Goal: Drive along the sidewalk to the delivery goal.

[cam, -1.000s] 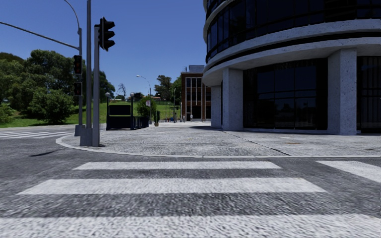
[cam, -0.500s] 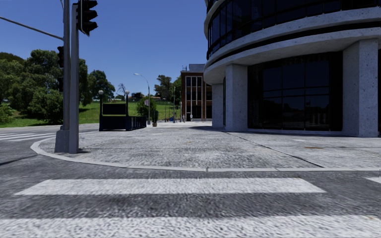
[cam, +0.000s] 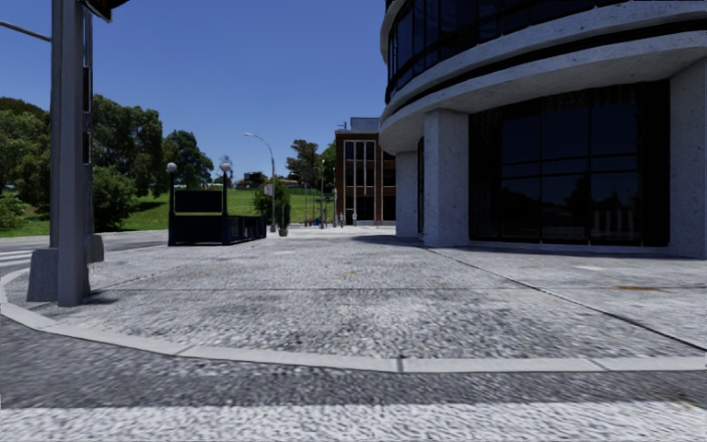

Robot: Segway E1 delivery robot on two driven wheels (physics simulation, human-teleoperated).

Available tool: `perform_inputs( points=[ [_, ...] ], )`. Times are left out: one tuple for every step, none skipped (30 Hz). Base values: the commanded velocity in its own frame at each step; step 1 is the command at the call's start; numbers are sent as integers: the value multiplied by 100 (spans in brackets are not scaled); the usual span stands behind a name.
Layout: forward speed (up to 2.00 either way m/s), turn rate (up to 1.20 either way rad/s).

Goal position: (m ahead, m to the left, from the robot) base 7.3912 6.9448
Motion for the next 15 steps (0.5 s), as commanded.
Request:
perform_inputs(
  points=[
    [200,0],
    [200,0],
    [200,0],
    [200,0],
    [200,0],
    [200,0],
    [200,0],
    [200,0],
    [200,0],
    [200,0],
    [200,0],
    [200,0],
    [200,0],
    [200,0],
    [200,0]
  ],
)
